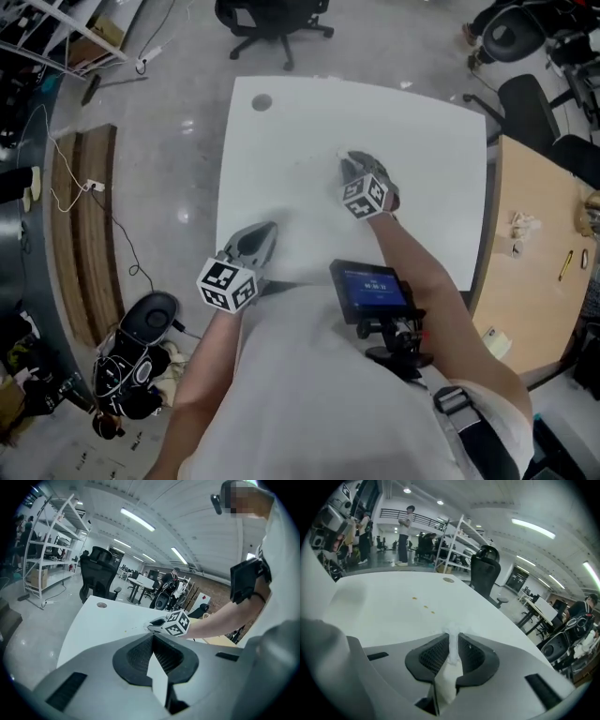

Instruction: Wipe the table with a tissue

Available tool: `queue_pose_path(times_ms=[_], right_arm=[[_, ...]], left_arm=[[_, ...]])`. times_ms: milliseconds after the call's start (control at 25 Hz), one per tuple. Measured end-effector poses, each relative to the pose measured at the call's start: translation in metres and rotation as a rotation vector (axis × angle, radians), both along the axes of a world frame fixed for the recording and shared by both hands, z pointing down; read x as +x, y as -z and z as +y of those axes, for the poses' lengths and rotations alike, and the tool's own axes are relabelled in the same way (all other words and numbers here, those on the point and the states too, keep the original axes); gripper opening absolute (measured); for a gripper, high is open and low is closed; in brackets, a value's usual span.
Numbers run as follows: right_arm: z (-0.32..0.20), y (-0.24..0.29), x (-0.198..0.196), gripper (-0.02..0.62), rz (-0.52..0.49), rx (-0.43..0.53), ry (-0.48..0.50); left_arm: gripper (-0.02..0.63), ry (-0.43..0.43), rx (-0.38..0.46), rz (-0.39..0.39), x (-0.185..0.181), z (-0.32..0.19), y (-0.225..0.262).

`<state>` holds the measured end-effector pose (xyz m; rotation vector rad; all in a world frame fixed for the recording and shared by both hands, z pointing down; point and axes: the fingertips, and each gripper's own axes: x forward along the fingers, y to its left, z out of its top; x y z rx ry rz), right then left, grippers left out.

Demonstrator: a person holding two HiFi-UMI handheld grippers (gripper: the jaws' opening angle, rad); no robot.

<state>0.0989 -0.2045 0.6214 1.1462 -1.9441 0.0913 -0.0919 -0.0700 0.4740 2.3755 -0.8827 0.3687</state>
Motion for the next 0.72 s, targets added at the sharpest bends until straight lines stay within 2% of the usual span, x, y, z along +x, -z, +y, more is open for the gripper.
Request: queue_pose_path(times_ms=[120,320,400,480,520,600,720], right_arm=[[-0.013,0.007,-0.021,0.061,-0.013,-0.014,0.100],[0.006,-0.001,-0.030,0.061,-0.029,-0.088,0.230],[0.017,-0.002,-0.040,0.061,-0.080,-0.143,0.289],[0.030,0.001,-0.047,0.061,-0.172,-0.200,0.339],[0.031,0.006,-0.047,0.061,-0.226,-0.203,0.334],[0.020,0.016,-0.032,0.061,-0.305,-0.161,0.228],[-0.005,0.018,0.008,0.061,-0.271,-0.085,0.024]], left_arm=[[0.006,0.009,0.002,0.001,-0.006,-0.008,-0.001],[0.006,-0.002,-0.017,0.001,0.005,0.001,-0.010],[0.006,-0.007,-0.021,0.000,0.005,0.003,-0.011],[0.006,-0.010,-0.024,0.002,0.003,0.005,-0.011],[0.006,-0.009,-0.024,0.002,0.003,0.005,-0.011],[0.006,-0.003,-0.023,0.003,0.002,0.005,-0.011],[0.006,0.007,-0.029,0.003,0.001,0.007,-0.014]])
